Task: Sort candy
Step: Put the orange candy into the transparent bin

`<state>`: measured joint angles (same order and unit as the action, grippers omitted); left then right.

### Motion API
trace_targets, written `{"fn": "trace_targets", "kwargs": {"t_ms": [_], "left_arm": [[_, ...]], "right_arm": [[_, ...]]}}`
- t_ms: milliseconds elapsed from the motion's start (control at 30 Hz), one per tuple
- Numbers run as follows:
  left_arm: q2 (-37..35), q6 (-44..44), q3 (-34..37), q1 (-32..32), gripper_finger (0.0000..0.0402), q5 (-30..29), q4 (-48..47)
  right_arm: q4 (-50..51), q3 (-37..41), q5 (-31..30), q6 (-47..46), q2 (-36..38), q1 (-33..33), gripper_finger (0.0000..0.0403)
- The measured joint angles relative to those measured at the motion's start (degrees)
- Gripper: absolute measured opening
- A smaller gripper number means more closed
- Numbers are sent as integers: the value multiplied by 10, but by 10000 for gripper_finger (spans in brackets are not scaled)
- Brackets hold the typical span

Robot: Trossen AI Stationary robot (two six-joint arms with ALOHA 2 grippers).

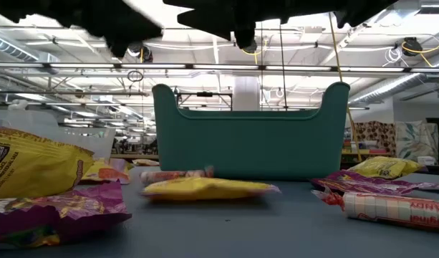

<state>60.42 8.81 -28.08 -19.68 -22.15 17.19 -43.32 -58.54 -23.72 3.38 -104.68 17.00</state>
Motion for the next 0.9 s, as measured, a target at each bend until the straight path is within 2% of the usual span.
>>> {"fn": "trace_targets", "kwargs": {"t_ms": [100, 200, 400, 567, 733, 900], "left_arm": [[-5, 77, 0, -5, 74, 12, -98], [0, 120, 0, -28, 74, 27, -139], [26, 114, 0, -74, 74, 29, -88], [53, 119, 0, -89, 74, 29, -75], [98, 119, 0, -94, 74, 29, -41], [149, 114, 0, -94, 74, 28, -2]], "right_arm": [[42, 0, 0, -18, 8, 6, 247], [124, 0, 0, -39, 32, 25, 247], [216, 1, 23, -121, 50, 93, 247], [234, 1, 30, -157, 36, 144, 247], [230, -12, 11, -161, 33, 145, 247], [278, -55, 12, -174, -16, 138, 247]]}}
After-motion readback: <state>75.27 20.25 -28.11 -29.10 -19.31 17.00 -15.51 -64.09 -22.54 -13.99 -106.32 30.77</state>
